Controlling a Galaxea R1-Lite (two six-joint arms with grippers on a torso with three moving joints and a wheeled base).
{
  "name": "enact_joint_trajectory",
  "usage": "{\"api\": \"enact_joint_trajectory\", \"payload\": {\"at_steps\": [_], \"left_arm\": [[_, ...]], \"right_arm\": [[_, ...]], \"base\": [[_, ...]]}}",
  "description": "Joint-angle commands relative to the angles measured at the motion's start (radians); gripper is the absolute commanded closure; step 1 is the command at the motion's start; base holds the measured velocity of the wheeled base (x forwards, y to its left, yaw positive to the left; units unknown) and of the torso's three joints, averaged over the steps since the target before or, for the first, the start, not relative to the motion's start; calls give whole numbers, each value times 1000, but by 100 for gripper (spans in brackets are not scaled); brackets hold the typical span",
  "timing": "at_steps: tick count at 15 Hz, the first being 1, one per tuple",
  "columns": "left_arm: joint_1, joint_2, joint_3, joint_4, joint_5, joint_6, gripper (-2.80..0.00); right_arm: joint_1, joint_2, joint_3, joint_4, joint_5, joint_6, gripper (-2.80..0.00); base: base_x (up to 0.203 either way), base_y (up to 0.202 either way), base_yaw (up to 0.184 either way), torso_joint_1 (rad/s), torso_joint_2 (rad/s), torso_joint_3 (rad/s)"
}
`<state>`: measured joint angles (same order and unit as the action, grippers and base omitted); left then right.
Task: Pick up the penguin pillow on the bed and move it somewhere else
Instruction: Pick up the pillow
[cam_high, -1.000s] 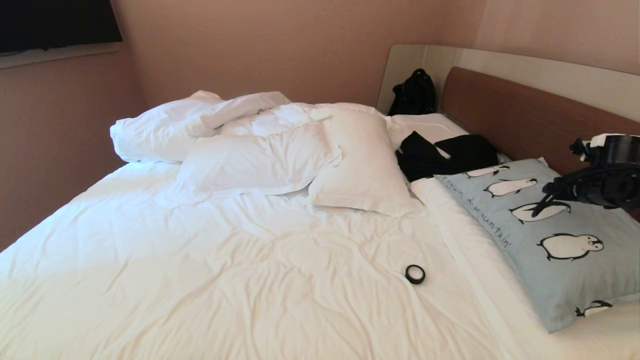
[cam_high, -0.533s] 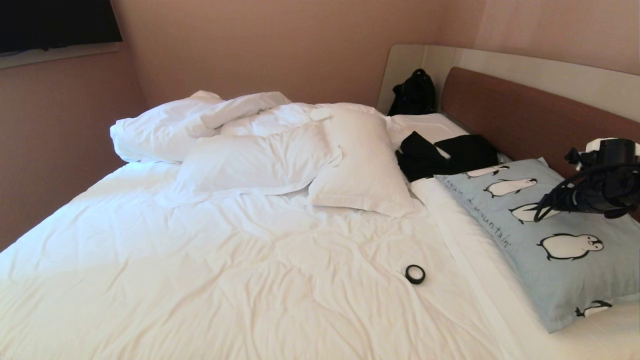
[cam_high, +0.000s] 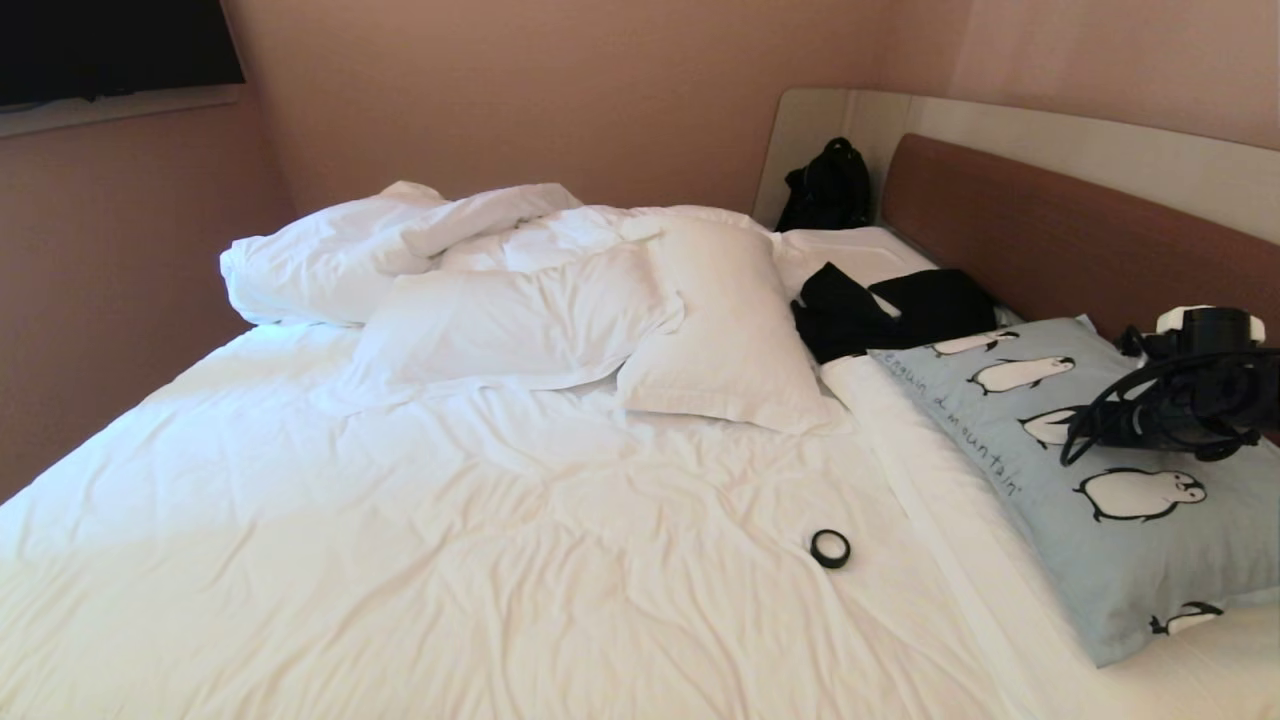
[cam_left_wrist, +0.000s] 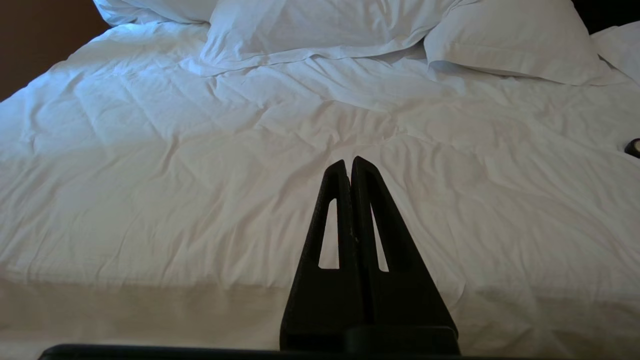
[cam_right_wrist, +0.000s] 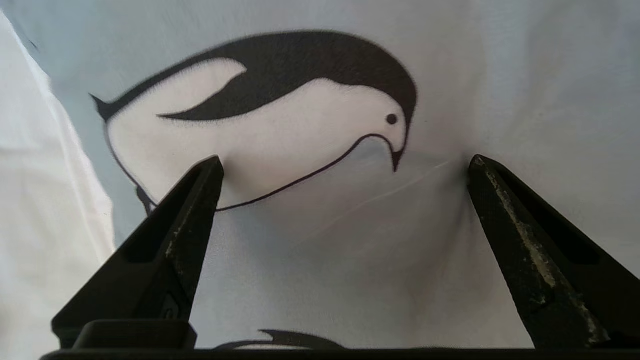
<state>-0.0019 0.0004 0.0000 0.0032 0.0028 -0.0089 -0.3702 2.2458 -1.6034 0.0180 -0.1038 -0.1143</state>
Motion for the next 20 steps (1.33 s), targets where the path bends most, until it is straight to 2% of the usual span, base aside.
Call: {"api": "enact_joint_trajectory", "payload": {"at_steps": [1,11,20], "left_arm": [[0,0,2,0,0,0,0],[0,0,2,0,0,0,0],[0,0,2,0,0,0,0]], "right_arm": [[-6,52,2,2,9,-36,-280],[-26,184,0,-39,32,-100,-280],[-27,202,0,-39,32,-110,-280]], "base": [[0,0,0,0,0,0],[0,0,0,0,0,0],[0,0,0,0,0,0]]}}
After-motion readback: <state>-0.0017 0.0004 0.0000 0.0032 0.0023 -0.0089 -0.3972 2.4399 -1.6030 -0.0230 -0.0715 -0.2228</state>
